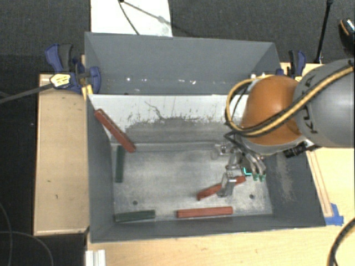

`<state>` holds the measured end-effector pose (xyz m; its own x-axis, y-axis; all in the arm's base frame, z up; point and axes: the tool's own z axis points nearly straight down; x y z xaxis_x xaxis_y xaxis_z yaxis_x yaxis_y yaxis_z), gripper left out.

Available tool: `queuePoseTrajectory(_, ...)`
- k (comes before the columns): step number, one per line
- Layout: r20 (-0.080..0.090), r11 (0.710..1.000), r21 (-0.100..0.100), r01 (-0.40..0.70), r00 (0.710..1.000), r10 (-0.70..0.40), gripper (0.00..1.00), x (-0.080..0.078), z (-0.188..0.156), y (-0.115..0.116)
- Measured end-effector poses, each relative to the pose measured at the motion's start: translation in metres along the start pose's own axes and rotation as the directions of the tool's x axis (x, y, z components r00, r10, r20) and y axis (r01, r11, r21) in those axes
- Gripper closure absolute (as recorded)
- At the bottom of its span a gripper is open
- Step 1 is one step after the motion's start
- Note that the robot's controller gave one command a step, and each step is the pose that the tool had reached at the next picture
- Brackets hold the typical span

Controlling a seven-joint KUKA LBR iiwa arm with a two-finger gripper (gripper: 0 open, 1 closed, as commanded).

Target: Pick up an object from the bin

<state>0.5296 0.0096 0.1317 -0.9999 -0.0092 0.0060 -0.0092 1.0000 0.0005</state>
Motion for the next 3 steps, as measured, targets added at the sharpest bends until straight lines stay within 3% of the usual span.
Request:
queuePoseTrajectory(1, 0.003, 0.997, 0.001, 0.074, 0.997, -0.074, 0.00, 0.012, 0.064, -0.050)
queuePoseTrajectory(2, 0.013, 0.992, 0.001, 0.129, 0.992, -0.129, 0.00, -0.006, 0.030, -0.022)
queuePoseTrajectory(3, 0.012, 0.987, 0.004, 0.160, 0.987, -0.160, 0.00, -0.009, 0.016, -0.061)
